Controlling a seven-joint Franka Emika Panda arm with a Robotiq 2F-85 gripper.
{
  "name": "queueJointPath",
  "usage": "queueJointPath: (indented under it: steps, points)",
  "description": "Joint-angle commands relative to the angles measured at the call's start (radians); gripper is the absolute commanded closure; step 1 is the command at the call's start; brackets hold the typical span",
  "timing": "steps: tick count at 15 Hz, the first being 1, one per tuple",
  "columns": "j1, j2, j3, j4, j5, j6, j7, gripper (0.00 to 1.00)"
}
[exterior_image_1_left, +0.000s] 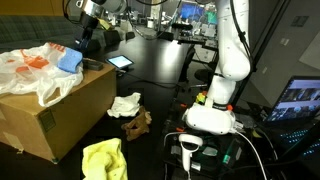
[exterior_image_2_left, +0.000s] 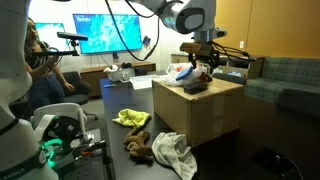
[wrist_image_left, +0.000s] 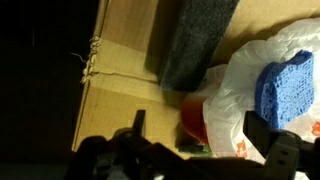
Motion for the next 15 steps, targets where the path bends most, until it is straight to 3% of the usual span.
queueJointPath:
  steps: [1,8,15]
  points:
    - [-0.029,0.014,0.022,0.049,0.053,-0.048,-0.071,0.00]
    - [-0.019,0.018,0.051,0.065,0.113,-0.097,-0.216,0.00]
    - [0.066,0.061,0.032,0.054,0.027,-0.037,-0.126,0.00]
